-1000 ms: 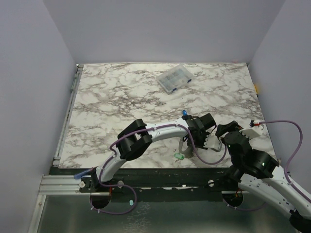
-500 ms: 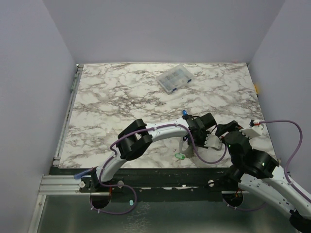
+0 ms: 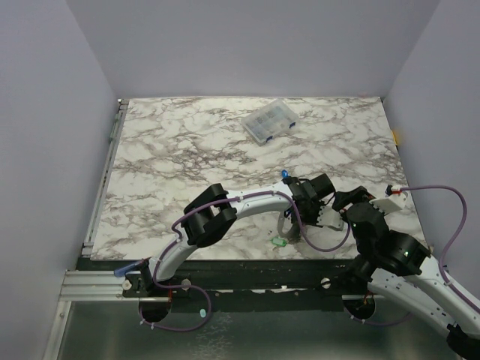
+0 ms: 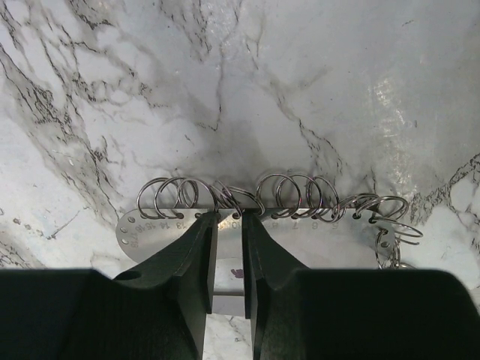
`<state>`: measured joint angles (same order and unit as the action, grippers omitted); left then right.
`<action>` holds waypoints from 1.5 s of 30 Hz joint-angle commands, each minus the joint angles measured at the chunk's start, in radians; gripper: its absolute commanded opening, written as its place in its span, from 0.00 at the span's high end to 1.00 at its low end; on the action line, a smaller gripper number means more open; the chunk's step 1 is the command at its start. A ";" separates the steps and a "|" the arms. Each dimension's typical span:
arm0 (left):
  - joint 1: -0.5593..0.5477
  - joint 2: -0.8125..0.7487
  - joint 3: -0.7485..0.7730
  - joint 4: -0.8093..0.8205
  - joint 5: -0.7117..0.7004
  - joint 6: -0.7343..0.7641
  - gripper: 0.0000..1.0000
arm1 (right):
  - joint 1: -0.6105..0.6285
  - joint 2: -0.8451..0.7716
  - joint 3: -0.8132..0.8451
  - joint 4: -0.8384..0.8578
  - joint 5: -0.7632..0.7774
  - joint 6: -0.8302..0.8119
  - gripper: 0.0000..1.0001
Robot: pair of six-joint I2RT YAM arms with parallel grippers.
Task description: Put the keys on the keyring
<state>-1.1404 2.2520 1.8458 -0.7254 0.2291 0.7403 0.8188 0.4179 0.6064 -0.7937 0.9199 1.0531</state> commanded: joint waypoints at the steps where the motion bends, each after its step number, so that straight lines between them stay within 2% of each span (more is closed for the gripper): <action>1: 0.005 0.018 0.047 0.048 -0.001 -0.049 0.77 | 0.005 -0.001 -0.015 -0.001 -0.016 -0.002 0.27; 11: 0.006 0.000 0.044 0.074 0.003 -0.089 0.78 | 0.005 -0.001 -0.016 0.001 -0.015 -0.004 0.27; 18: 0.005 0.004 0.037 0.124 0.003 -0.143 0.71 | 0.006 0.000 -0.017 0.004 -0.018 -0.007 0.27; 28: 0.005 0.029 0.004 0.190 0.008 -0.202 0.70 | 0.005 0.001 -0.019 0.012 -0.020 -0.014 0.27; 31: 0.005 0.042 -0.024 0.233 0.000 -0.222 0.77 | 0.005 0.001 -0.019 0.014 -0.021 -0.017 0.27; 35: 0.006 0.033 -0.107 0.308 0.002 -0.226 1.00 | 0.005 0.002 -0.018 0.015 -0.021 -0.021 0.27; 42: 0.006 -0.123 -0.274 0.432 0.013 -0.214 1.00 | 0.005 -0.028 0.001 -0.010 -0.005 -0.012 0.27; 45: 0.005 -0.205 -0.342 0.459 0.020 -0.206 1.00 | 0.006 -0.081 0.005 0.024 -0.016 -0.064 0.27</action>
<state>-1.1313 2.1639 1.5944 -0.3130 0.2203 0.5320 0.8192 0.3950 0.6056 -0.7788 0.9073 1.0355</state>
